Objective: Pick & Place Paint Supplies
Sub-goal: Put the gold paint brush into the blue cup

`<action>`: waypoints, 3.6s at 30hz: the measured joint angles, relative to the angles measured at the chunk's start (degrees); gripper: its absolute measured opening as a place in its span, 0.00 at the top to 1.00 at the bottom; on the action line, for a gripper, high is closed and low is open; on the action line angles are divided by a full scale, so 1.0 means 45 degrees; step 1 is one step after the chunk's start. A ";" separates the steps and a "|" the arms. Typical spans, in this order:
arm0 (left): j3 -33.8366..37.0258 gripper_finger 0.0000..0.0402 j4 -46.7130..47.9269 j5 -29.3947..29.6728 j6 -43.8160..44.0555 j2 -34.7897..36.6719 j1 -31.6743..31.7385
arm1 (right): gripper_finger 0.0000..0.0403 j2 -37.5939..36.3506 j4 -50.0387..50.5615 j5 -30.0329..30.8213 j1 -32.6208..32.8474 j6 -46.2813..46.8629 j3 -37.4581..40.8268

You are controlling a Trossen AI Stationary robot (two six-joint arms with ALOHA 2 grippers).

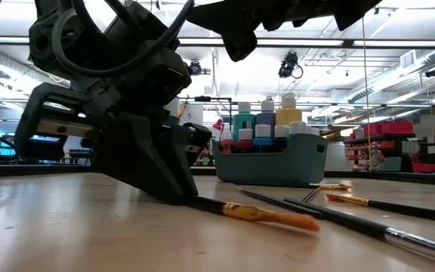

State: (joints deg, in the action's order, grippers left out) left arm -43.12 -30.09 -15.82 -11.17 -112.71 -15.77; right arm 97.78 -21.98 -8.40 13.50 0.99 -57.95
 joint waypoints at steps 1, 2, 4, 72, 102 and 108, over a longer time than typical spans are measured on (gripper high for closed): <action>0.0002 0.82 -0.0003 -0.0019 0.0002 -0.0005 0.0000 | 0.54 0.0000 0.0002 0.0000 0.0000 0.0000 0.0000; 0.0002 0.83 -0.0005 -0.0030 -0.0003 -0.0005 0.0000 | 0.54 0.0000 0.0000 0.0000 0.0000 0.0000 0.0000; 0.0007 0.84 -0.0005 -0.0051 -0.0059 -0.0005 0.0000 | 0.54 0.0000 0.0005 0.0000 0.0000 0.0000 0.0000; 0.0060 0.90 -0.1363 0.1297 0.5970 -0.0073 0.0413 | 0.53 0.1044 0.6814 0.4626 0.3581 0.3855 0.0010; 0.0041 0.90 -0.1467 0.2056 0.6851 -0.0049 0.0408 | 0.97 0.2161 0.8143 0.5487 0.3517 0.2963 -0.0023; 0.0041 0.87 -0.1547 0.2037 0.7030 -0.0049 0.0413 | 0.96 0.2147 0.8336 0.5779 0.3492 0.2769 -0.0029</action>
State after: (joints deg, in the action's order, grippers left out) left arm -42.94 -37.05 -6.65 20.47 -112.92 -13.91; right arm 107.44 15.54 17.60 29.21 13.46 -58.08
